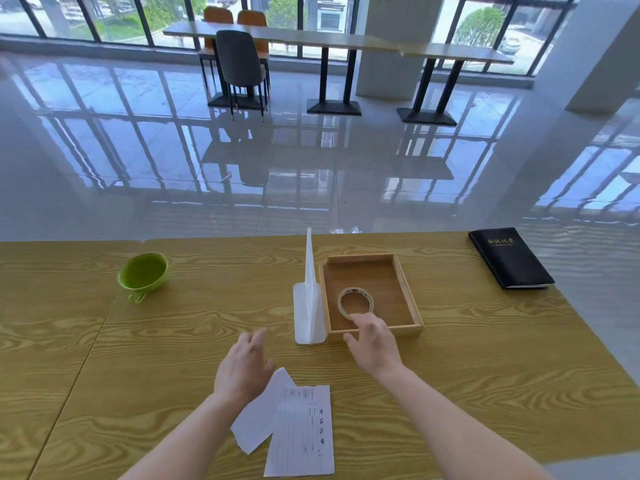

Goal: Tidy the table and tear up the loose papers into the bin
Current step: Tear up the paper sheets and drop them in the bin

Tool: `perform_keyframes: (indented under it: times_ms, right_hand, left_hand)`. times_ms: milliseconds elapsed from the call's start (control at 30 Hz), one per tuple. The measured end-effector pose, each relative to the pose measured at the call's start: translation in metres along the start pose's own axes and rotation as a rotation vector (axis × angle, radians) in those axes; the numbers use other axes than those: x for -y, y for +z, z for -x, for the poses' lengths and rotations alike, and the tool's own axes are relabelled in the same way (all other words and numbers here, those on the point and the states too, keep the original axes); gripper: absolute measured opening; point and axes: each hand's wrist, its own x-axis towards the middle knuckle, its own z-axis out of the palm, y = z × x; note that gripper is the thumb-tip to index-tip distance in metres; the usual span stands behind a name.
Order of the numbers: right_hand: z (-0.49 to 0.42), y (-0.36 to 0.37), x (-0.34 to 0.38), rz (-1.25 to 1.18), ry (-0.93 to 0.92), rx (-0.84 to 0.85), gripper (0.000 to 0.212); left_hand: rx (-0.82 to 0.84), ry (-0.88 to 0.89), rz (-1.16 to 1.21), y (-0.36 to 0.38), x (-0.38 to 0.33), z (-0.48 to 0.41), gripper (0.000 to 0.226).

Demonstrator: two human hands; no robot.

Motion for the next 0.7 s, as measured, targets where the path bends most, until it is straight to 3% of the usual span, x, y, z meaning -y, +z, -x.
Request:
perform_keyframes:
  times_ms: [300, 467, 567, 700]
  right_hand:
    - [0.04, 0.036, 0.037, 0.054, 0.125, 0.197, 0.053]
    - [0.076, 0.07, 0.051, 0.143, 0.198, 0.331, 0.067]
    - [0.095, 0.084, 0.053, 0.157, 0.23, 0.344, 0.075]
    - [0.107, 0.093, 0.053, 0.177, 0.203, 0.27, 0.065]
  left_hand:
    - [0.136, 0.064, -0.063, 0.004, 0.032, 0.012, 0.058]
    - [0.239, 0.154, -0.136, 0.015, 0.045, 0.024, 0.053]
    - [0.252, 0.226, -0.214, 0.021, 0.05, 0.028, 0.052]
    - [0.196, 0.299, -0.292, 0.025, 0.056, 0.026, 0.044]
